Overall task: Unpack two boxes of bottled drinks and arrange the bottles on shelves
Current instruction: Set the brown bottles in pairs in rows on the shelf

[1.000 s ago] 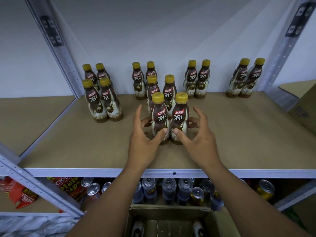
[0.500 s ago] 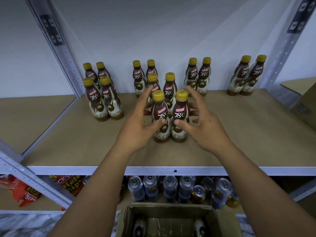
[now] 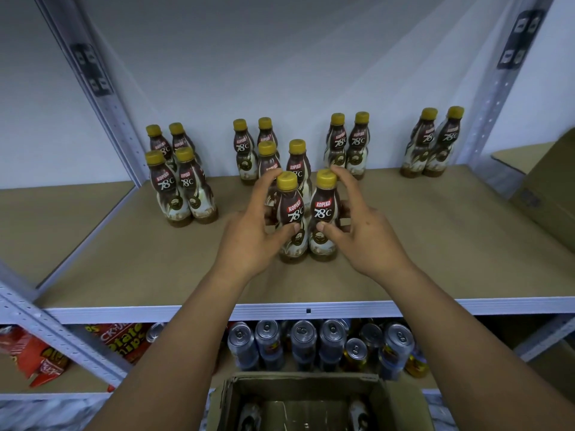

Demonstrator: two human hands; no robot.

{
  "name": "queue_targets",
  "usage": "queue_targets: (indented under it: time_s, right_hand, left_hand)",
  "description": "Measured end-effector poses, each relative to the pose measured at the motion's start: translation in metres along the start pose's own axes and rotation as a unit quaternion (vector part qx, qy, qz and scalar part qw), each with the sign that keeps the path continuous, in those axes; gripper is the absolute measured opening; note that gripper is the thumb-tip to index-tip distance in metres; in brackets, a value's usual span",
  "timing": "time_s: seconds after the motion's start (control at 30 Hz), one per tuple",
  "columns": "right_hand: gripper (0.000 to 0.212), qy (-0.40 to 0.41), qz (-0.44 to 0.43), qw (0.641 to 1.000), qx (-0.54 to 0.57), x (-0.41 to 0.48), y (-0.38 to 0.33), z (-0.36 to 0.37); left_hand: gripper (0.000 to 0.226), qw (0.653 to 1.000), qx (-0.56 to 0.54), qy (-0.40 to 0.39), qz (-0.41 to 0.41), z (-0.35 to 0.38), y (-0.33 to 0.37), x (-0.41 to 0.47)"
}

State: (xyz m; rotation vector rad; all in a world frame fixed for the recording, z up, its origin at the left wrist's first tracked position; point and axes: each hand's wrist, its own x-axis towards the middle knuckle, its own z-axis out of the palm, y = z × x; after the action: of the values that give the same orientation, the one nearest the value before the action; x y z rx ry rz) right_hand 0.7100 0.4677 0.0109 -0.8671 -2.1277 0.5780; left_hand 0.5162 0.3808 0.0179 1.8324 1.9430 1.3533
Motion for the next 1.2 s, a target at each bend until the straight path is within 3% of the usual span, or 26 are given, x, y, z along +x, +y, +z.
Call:
queue_targets:
  time_s: [0.43, 0.73, 1.2]
  right_hand:
    - [0.093, -0.008, 0.022, 0.999, -0.023, 0.009, 0.037, -0.041]
    - [0.085, -0.010, 0.013, 0.999, 0.028, 0.028, 0.075, -0.075]
    - [0.089, -0.008, -0.005, 1.000, 0.006, 0.061, 0.120, -0.086]
  left_hand:
    - [0.089, 1.000, -0.002, -0.017, 0.010, 0.055, 0.021, 0.034]
    - [0.094, 0.999, 0.029, -0.027, 0.027, 0.099, 0.033, 0.068]
    - [0.093, 0.999, 0.026, -0.013, 0.031, 0.135, 0.031, 0.109]
